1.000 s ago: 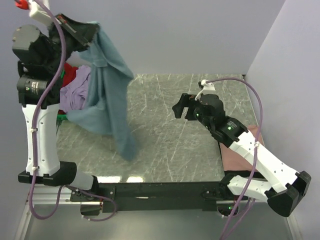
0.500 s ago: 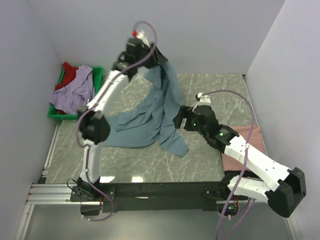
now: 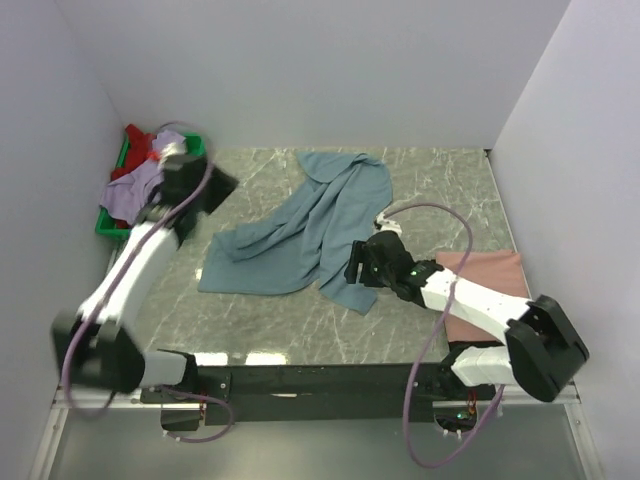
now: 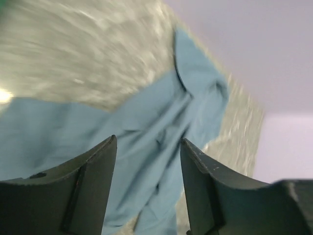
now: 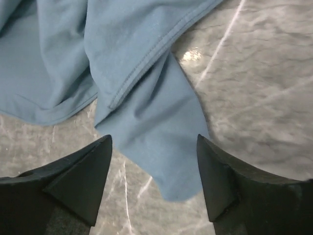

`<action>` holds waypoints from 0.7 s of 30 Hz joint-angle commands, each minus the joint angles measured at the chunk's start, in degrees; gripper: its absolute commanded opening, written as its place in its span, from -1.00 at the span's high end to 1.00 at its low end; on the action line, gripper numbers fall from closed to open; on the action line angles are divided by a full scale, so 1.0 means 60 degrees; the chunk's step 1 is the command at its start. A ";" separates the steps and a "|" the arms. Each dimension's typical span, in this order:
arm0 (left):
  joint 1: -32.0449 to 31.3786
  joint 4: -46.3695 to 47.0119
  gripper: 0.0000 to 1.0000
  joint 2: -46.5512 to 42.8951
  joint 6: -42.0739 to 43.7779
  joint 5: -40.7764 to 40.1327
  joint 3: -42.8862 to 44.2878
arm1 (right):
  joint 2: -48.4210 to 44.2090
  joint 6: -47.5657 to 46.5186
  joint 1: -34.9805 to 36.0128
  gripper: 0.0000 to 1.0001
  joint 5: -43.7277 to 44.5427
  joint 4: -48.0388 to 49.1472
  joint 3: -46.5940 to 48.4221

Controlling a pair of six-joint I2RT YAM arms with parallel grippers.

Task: Fold and stack the t-shirts
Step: Move the tshirt to the center of the board

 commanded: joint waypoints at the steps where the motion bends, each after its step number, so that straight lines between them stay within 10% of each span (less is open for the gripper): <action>1: 0.0739 -0.0175 -0.20 -0.1551 -0.0575 -0.0756 -0.1938 | 0.0850 0.0381 0.0014 -0.46 -0.0375 0.1157 0.0770; 21: 0.2207 -0.1158 -0.05 -0.2740 -0.1116 -0.0889 -0.5222 | 0.2624 0.2242 0.0131 -0.01 -0.1914 0.2697 0.0786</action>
